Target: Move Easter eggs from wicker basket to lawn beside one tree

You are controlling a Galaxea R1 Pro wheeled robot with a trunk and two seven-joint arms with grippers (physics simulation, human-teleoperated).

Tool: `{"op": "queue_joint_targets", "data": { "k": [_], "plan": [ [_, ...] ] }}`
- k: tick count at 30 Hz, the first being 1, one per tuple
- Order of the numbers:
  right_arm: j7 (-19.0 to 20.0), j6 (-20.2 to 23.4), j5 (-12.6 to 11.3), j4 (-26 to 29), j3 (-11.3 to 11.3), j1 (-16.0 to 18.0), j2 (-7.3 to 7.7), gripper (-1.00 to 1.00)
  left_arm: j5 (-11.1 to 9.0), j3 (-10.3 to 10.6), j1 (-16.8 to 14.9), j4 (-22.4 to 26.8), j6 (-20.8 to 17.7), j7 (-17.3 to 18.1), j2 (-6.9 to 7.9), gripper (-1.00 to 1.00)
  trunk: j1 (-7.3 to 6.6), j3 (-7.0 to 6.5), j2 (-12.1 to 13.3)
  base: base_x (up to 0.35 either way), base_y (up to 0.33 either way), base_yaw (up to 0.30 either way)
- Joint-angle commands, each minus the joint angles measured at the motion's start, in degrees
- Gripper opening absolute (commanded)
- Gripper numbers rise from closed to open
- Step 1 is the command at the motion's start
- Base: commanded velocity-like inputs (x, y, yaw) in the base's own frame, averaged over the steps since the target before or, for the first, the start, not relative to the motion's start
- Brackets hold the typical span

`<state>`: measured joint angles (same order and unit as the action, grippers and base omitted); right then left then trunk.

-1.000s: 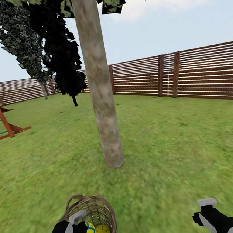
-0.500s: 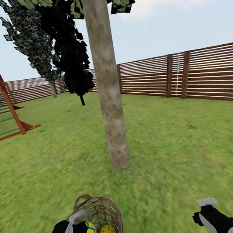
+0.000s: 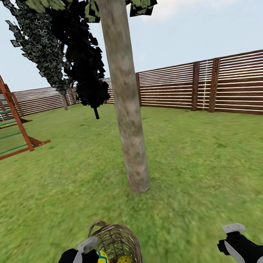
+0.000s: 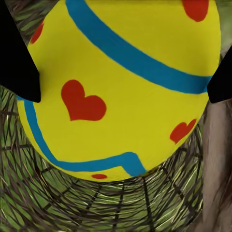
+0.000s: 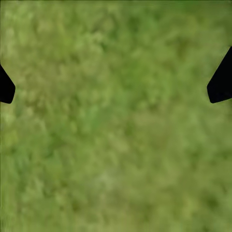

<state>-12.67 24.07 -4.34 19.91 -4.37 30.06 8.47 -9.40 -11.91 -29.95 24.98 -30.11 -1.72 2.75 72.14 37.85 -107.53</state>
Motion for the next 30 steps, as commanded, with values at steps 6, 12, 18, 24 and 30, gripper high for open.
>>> {"op": "queue_joint_targets", "data": {
  "k": [6, 12, 18, 24, 30],
  "plan": [
    [-0.33, 0.36, -0.41, 0.13, -0.46, 0.00, 0.05, 1.00, -0.53, -0.21, -0.04, 0.07, -0.30, -0.17, -0.02, -1.00, -1.33, -1.02, 2.39, 0.000, 0.000, 0.288],
    [-0.33, 0.36, -0.49, 0.13, -0.38, 0.00, 0.22, 1.00, -0.60, -0.53, -0.02, 0.46, -0.37, 0.02, 0.40, -1.00, -2.65, -2.10, 4.80, 0.000, 0.000, 0.255],
    [-0.33, 0.36, -0.49, 0.13, -0.38, 0.00, 0.24, 1.00, -0.59, -0.65, -0.03, 2.02, -0.38, 5.13, 7.96, -1.00, -3.97, -3.18, 7.21, 0.000, 0.000, 0.233],
    [-0.33, 0.36, -0.49, 0.13, -0.37, 0.00, 0.28, 1.00, -0.33, -0.39, -0.02, 2.01, -0.47, 6.14, 10.87, -1.00, -5.28, -4.25, 9.61, 0.000, 0.000, 0.223],
    [-0.33, 0.36, -0.47, 0.13, -0.46, 0.00, 0.17, 1.00, -0.27, -0.26, -0.02, 2.01, -0.47, 6.04, 10.58, -1.00, -6.60, -5.33, 12.02, 0.000, 0.000, 0.245]
  ]
}}
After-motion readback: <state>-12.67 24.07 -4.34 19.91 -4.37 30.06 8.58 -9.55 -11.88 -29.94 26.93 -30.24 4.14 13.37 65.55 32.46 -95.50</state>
